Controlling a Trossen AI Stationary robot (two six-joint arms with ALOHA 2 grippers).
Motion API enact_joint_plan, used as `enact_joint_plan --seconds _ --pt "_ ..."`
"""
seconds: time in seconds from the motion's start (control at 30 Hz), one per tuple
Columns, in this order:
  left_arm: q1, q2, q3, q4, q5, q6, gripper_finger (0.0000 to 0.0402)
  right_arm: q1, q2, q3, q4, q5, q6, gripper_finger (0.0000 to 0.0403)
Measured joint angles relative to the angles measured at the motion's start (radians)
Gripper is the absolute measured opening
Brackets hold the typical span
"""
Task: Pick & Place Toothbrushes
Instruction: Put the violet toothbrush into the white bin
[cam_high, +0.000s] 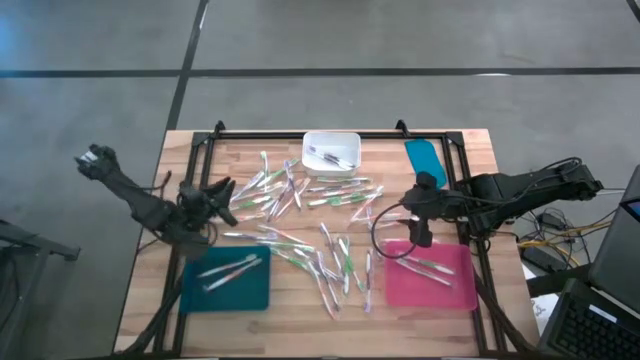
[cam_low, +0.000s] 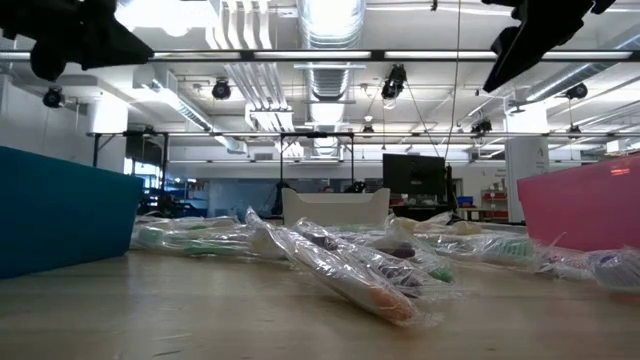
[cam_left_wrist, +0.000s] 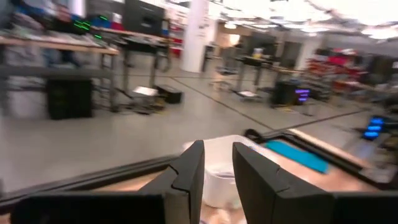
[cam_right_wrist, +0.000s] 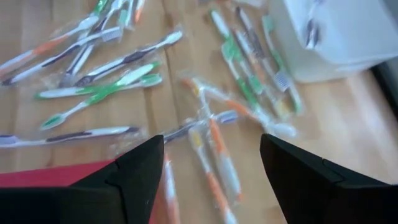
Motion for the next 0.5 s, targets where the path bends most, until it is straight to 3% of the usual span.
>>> enact_joint_plan --seconds 0.3,0.5 --pt "0.140 0.165 0.001 0.082 0.002 0.001 0.0062 -0.002 0.000 0.000 0.035 0.121 -0.073 0.0271" --pt "0.227 0.292 0.002 0.242 0.006 0.039 0.0050 -0.005 0.000 0.000 0.036 0.123 -0.073 0.0263"
